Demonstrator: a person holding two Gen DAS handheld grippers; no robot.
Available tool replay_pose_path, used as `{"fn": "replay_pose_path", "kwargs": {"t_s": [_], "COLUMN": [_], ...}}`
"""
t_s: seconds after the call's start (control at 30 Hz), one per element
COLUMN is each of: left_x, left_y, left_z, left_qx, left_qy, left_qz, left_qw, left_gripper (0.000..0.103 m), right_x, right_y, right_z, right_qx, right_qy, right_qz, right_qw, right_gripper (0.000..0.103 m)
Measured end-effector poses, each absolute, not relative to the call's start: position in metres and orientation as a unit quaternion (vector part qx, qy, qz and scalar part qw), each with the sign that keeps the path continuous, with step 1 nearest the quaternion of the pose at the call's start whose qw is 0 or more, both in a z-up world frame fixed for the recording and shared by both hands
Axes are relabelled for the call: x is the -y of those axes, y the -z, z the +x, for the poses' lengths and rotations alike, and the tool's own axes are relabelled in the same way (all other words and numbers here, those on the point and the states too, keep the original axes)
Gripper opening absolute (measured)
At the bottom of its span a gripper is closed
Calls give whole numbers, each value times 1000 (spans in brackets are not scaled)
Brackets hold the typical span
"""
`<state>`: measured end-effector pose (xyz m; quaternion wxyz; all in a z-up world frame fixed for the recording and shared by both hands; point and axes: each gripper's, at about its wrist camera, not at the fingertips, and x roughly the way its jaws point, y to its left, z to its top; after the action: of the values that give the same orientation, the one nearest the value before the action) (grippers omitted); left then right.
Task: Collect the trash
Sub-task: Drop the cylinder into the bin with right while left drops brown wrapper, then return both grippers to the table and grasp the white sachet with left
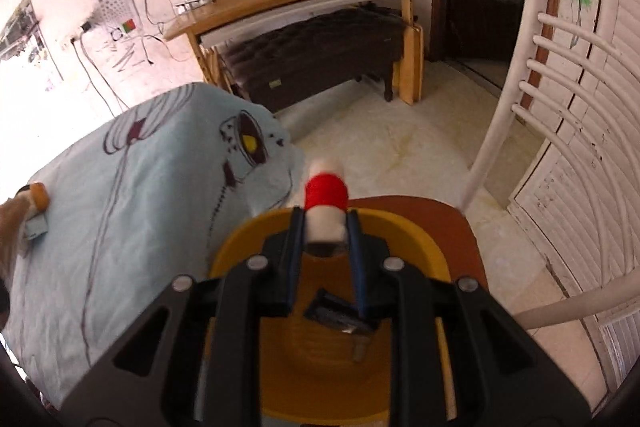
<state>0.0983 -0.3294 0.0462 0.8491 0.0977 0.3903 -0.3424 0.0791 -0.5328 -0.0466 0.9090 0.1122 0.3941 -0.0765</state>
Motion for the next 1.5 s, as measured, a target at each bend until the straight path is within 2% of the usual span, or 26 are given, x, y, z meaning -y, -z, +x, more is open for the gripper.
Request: {"fn": "replay_pose_path", "kwargs": {"t_s": [0.03,0.1,0.13,0.43,0.5,0.57,0.63,0.77,0.9,1.13,1.27,1.33,1.5], "left_x": [333,344,349,379,386,389,389,384,373,349,317,298,237], "left_y": [-47,-44,-43,-19,-12,-9,-9,-12,-21,-45,-56,-62,-77], "left_z": [99,101,102,130,140,145,147,143,134,125,123,121,119], "left_qx": [-391,-396,-398,-445,-461,-464,-460,-451,-441,-409,-400,-395,-367], "left_qy": [344,343,341,346,346,346,343,336,336,328,318,314,274], "left_qz": [98,97,97,49,32,20,12,15,11,15,2,-4,-6], "left_qw": [848,846,846,825,817,815,819,827,832,851,860,863,889], "left_gripper": [32,32,32,33,39,64,69,69,69,69,71,73,79], "right_x": [535,539,540,585,599,611,616,611,596,557,535,520,488], "right_y": [46,45,45,22,19,17,15,14,12,6,0,-4,-11], "right_z": [79,77,77,48,38,30,29,33,38,53,57,59,60], "right_qx": [-393,-390,-389,-323,-301,-281,-274,-276,-277,-284,-282,-280,-278], "right_qy": [77,76,76,129,140,145,143,136,123,91,72,56,26], "right_qz": [114,117,119,191,221,249,258,256,242,205,186,177,148], "right_qw": [909,910,911,918,917,915,915,917,922,932,938,942,949], "right_gripper": [38,51,52,53,53,53,53,53,59,60,60,65,66]}}
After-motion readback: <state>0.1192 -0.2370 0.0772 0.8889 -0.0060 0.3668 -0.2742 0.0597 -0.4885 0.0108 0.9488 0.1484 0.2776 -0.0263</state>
